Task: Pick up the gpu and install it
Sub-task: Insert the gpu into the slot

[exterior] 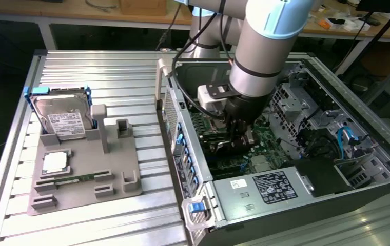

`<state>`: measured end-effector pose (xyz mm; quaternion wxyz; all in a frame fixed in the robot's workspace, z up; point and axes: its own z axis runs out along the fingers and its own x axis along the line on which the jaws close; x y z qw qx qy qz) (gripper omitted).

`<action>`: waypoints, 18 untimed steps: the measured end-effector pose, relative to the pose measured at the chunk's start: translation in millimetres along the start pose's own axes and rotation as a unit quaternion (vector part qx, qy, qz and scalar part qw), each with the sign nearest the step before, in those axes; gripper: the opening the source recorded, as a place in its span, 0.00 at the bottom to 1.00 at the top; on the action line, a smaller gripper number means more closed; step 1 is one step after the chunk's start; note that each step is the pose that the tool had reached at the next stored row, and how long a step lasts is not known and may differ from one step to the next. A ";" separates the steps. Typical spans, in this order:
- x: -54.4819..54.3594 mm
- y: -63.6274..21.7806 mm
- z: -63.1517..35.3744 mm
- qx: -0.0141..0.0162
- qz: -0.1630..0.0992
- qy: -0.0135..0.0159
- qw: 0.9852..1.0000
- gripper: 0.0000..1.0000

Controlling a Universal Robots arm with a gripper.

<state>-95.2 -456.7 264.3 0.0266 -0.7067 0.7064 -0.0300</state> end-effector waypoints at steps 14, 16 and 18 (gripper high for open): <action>0.0 0.7 8.0 0.000 0.000 0.000 1.000 0.27; -0.1 0.7 8.3 0.000 0.000 0.000 1.000 0.27; -0.4 0.7 7.7 0.001 0.000 0.000 1.000 0.27</action>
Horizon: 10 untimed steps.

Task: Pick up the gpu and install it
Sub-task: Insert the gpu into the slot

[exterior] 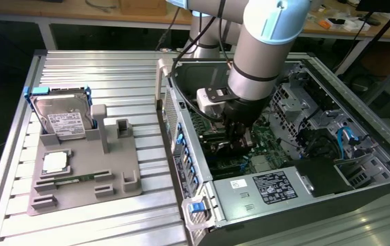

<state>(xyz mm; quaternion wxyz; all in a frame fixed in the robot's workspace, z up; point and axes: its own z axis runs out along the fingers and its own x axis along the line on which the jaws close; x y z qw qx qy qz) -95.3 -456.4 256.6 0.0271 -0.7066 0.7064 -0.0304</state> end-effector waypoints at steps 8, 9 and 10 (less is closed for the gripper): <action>-1.4 -0.8 -8.3 0.002 0.000 0.000 1.000 0.27; -1.4 -0.7 -8.3 0.002 0.000 0.000 1.000 0.27; -1.4 -0.7 -8.3 0.002 0.000 0.000 1.000 0.27</action>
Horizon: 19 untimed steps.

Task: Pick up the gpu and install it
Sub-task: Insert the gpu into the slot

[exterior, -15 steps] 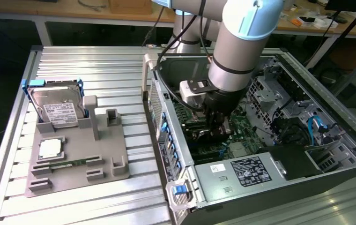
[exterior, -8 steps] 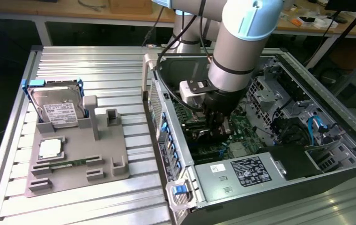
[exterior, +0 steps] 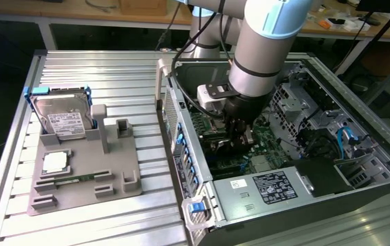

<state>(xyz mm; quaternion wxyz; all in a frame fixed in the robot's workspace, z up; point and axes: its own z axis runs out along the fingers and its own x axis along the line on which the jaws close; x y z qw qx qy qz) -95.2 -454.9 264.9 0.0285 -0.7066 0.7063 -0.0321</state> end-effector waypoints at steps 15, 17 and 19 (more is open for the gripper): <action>-0.4 -5.4 -2.9 0.000 -0.001 0.005 1.000 0.27; -0.4 -6.1 -3.7 0.000 -0.001 0.006 1.000 0.27; -0.4 -6.8 -6.0 0.001 -0.001 0.009 1.000 0.27</action>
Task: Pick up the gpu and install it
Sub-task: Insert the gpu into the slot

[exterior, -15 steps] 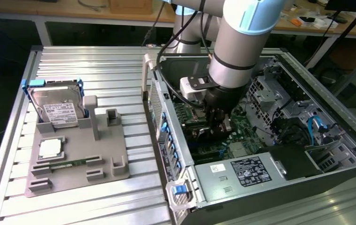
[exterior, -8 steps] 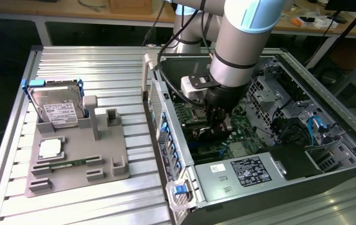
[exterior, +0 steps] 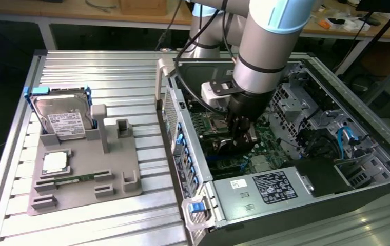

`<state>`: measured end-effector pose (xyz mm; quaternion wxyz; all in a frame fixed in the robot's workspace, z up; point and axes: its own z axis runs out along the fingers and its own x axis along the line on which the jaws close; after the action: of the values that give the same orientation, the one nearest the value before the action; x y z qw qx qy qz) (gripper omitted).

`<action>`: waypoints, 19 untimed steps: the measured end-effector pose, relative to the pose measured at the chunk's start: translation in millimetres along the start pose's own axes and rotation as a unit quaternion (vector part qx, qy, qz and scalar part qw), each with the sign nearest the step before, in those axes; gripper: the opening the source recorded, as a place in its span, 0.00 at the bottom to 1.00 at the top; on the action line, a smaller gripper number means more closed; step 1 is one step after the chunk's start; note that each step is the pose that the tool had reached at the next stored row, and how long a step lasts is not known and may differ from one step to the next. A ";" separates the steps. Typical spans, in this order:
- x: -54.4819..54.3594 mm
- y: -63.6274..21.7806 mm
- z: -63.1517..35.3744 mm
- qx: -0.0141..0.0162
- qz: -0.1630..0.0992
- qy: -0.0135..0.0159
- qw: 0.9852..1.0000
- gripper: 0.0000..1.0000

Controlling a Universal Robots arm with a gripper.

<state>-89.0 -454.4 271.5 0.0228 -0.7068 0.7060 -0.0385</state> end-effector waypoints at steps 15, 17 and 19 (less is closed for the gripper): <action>-0.6 -5.5 -2.7 0.004 -0.001 0.003 1.000 0.27; -0.7 -6.4 -2.6 0.004 -0.001 0.003 1.000 0.27; -0.7 -6.5 -2.6 0.005 -0.001 0.003 1.000 0.27</action>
<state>-82.7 -453.7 274.6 0.0236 -0.7073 0.7052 -0.0440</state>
